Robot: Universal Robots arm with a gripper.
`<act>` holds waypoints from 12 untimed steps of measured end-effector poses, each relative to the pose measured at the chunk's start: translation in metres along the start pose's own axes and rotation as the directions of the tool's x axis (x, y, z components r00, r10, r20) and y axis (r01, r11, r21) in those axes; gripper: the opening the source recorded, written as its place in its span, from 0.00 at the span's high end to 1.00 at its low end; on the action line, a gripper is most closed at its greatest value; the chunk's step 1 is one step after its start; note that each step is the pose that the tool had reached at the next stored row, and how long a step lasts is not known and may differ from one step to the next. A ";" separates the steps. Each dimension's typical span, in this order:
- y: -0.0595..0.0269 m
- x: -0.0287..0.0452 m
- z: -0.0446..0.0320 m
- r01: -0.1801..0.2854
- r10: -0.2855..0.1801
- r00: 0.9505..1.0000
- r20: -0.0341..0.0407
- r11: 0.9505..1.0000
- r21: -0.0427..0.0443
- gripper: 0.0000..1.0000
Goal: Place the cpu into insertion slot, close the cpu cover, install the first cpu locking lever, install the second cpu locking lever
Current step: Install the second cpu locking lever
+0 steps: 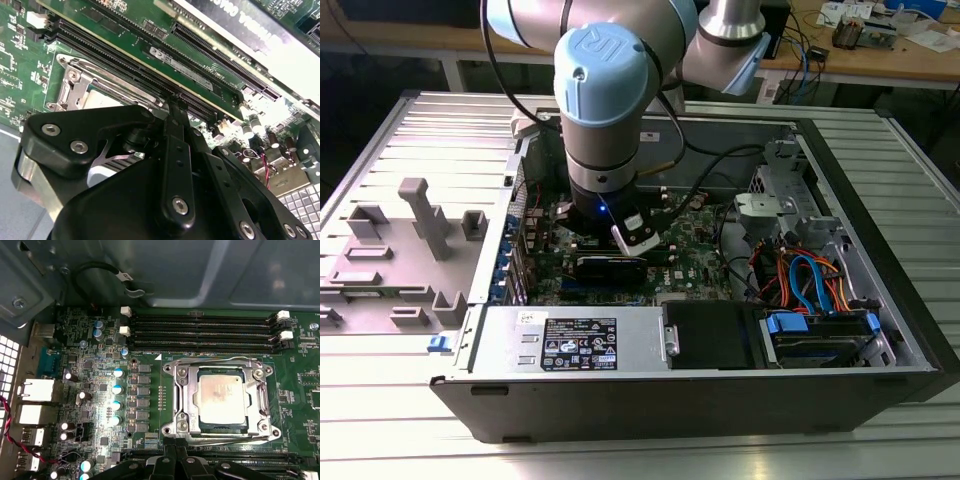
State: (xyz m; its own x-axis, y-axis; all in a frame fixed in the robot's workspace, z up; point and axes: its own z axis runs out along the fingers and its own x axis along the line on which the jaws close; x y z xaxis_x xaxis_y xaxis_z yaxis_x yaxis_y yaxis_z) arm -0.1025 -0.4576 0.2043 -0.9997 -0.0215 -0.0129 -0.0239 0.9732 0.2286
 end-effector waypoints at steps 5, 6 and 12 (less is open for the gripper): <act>0.0002 0.0031 0.0028 0.000 0.000 1.000 0.000 1.000 -0.013 0.89; 0.0016 0.0030 0.0033 0.000 0.000 1.000 0.000 1.000 -0.013 0.89; 0.0031 0.0042 0.0067 0.000 0.000 1.000 0.000 1.000 -0.016 0.89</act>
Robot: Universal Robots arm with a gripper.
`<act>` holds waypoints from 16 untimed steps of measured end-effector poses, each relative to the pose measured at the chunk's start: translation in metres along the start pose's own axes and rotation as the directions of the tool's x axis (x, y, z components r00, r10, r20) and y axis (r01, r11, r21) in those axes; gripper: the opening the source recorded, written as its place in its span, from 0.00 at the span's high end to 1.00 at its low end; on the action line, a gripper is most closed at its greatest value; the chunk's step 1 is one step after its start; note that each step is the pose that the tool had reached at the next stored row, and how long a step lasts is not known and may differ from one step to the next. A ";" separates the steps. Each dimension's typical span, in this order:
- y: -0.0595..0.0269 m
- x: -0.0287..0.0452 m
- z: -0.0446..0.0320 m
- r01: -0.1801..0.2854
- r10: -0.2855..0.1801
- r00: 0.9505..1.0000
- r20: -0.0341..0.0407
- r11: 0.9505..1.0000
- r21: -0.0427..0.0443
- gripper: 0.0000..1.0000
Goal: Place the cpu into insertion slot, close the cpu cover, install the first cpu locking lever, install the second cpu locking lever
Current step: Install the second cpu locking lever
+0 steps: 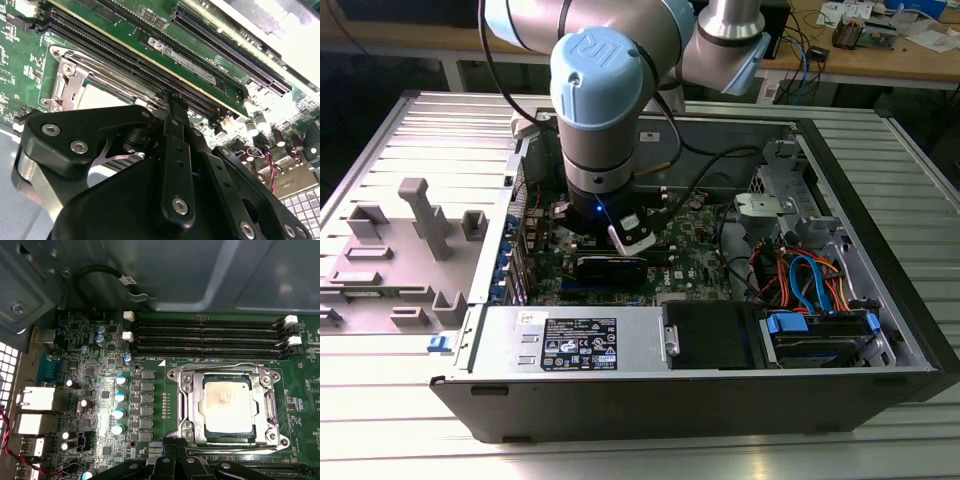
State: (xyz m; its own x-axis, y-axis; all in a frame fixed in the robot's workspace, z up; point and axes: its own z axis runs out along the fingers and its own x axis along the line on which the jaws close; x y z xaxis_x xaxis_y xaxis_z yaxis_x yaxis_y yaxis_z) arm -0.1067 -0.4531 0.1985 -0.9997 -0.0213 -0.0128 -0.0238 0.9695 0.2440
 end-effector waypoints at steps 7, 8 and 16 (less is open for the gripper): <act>0.0007 0.0016 -0.0029 0.000 0.000 1.000 0.000 1.000 0.000 0.89; 0.0007 0.0018 -0.0028 0.000 0.000 1.000 0.000 1.000 -0.001 0.89; 0.0012 0.0042 -0.0020 -0.010 0.010 1.000 0.002 1.000 -0.005 0.89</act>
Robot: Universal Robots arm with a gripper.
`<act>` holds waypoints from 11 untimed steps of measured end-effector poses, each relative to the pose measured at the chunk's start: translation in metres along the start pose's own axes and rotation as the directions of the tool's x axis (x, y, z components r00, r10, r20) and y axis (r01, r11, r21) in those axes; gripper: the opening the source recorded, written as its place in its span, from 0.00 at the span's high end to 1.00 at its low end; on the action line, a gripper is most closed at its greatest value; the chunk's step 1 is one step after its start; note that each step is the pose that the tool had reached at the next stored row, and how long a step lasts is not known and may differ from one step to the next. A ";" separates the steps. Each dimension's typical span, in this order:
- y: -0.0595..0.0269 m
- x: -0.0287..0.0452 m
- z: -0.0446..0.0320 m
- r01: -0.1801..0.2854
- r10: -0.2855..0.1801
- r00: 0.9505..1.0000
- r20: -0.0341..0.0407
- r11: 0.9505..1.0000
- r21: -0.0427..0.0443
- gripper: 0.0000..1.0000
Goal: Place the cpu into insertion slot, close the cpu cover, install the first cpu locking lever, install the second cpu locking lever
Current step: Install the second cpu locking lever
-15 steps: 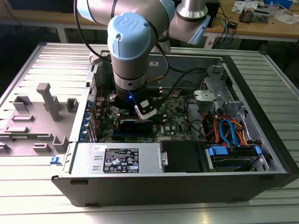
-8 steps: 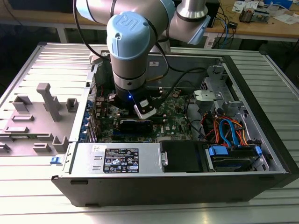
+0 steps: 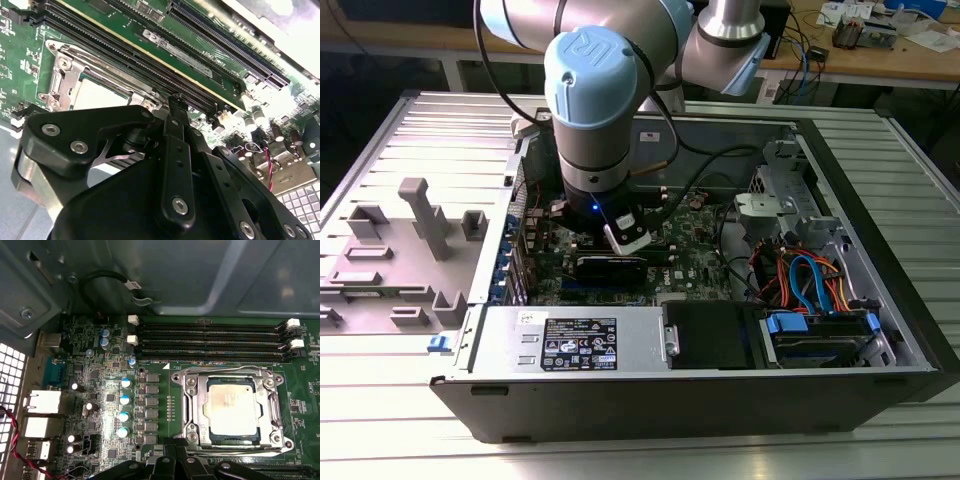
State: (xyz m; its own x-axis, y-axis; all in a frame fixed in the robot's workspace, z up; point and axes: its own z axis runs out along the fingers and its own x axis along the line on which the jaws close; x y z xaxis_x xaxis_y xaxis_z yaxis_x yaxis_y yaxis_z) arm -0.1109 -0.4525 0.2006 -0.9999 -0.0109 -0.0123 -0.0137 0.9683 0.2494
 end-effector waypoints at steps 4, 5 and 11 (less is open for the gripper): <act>-0.0001 0.0001 0.0007 -0.005 0.005 1.000 0.002 1.000 -0.004 0.89; -0.0001 0.0002 0.0008 -0.005 0.005 1.000 0.002 1.000 -0.007 0.89; -0.0002 0.0001 0.0020 -0.005 0.005 1.000 0.002 1.000 -0.021 0.89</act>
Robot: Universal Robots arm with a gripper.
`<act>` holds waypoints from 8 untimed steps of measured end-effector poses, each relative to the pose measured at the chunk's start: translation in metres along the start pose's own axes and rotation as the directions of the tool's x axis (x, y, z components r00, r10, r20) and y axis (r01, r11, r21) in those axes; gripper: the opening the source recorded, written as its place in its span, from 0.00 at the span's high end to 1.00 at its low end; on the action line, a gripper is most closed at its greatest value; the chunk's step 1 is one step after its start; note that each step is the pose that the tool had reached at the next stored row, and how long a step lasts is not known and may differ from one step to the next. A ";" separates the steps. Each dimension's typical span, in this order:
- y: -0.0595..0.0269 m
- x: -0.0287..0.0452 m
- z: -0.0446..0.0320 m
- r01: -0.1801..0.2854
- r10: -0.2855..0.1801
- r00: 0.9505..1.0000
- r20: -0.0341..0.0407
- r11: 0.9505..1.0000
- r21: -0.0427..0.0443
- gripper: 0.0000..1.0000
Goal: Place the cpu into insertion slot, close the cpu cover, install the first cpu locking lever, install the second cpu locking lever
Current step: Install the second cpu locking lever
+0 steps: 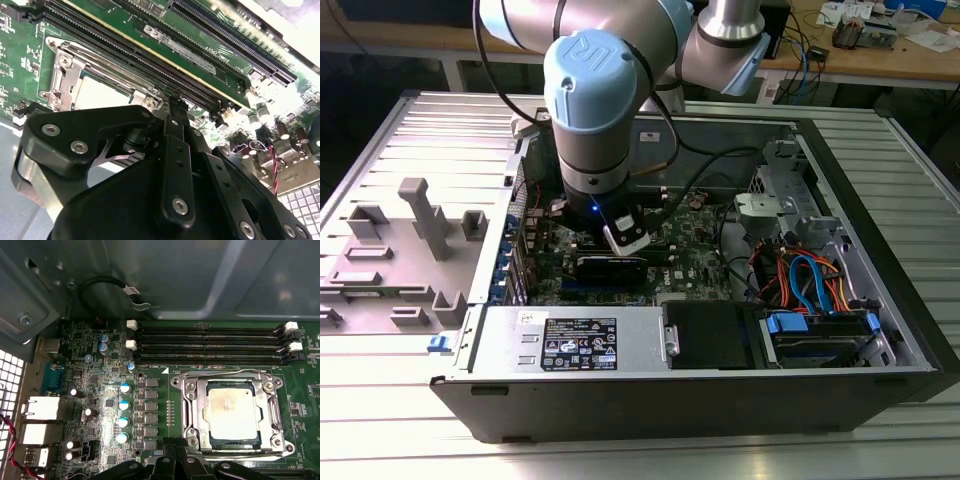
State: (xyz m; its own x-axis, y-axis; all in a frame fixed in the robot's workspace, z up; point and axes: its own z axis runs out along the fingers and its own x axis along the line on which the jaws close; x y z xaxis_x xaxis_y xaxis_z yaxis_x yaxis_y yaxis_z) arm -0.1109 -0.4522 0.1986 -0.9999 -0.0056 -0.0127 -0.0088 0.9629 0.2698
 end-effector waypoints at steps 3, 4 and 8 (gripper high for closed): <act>-0.0002 0.0000 0.0011 0.000 0.000 1.000 0.000 1.000 0.000 0.89; -0.0003 0.0000 0.0014 0.000 0.000 1.000 0.000 1.000 0.000 0.89; -0.0003 0.0000 0.0016 0.000 0.000 1.000 0.000 1.000 0.001 0.89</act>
State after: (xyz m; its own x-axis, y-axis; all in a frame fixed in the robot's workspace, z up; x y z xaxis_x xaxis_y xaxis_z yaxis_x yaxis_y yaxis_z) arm -0.1109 -0.4520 0.1970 -0.9999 -0.0055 -0.0127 -0.0087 0.9631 0.2689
